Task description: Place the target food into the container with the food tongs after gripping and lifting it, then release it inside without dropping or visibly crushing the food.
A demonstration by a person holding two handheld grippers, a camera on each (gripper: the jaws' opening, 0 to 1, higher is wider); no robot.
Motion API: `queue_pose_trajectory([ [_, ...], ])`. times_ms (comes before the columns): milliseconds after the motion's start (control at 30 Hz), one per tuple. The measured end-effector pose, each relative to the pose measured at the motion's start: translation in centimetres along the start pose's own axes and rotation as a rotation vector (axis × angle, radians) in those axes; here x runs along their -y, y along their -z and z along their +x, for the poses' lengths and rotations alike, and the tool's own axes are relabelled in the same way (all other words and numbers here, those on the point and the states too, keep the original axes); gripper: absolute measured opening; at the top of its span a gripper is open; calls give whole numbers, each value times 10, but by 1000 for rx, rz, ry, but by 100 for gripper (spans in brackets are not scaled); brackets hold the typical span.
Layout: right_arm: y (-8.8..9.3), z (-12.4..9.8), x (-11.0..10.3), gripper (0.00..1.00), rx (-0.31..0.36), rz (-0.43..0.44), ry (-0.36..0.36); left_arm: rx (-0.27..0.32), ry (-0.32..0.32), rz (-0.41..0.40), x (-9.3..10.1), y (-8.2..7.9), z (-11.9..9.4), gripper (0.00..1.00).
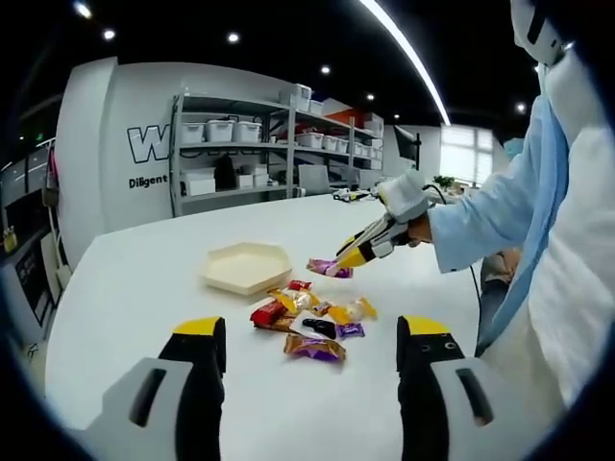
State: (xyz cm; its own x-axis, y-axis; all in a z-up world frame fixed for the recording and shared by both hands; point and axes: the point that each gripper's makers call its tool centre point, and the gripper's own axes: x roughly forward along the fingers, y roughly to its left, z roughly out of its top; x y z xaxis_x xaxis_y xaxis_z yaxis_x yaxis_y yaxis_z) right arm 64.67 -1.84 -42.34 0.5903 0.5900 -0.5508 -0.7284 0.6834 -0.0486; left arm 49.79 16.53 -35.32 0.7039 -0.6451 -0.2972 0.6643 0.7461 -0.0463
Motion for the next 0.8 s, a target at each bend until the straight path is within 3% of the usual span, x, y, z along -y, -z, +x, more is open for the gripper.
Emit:
queue_pose_trajectory([
  [400, -33, 16, 7, 17, 37, -26, -12, 1, -23, -8, -2, -1, -6, 70],
  [800, -81, 42, 19, 17, 70, -72, -20, -2, -47, -14, -9, 0, -13, 70],
])
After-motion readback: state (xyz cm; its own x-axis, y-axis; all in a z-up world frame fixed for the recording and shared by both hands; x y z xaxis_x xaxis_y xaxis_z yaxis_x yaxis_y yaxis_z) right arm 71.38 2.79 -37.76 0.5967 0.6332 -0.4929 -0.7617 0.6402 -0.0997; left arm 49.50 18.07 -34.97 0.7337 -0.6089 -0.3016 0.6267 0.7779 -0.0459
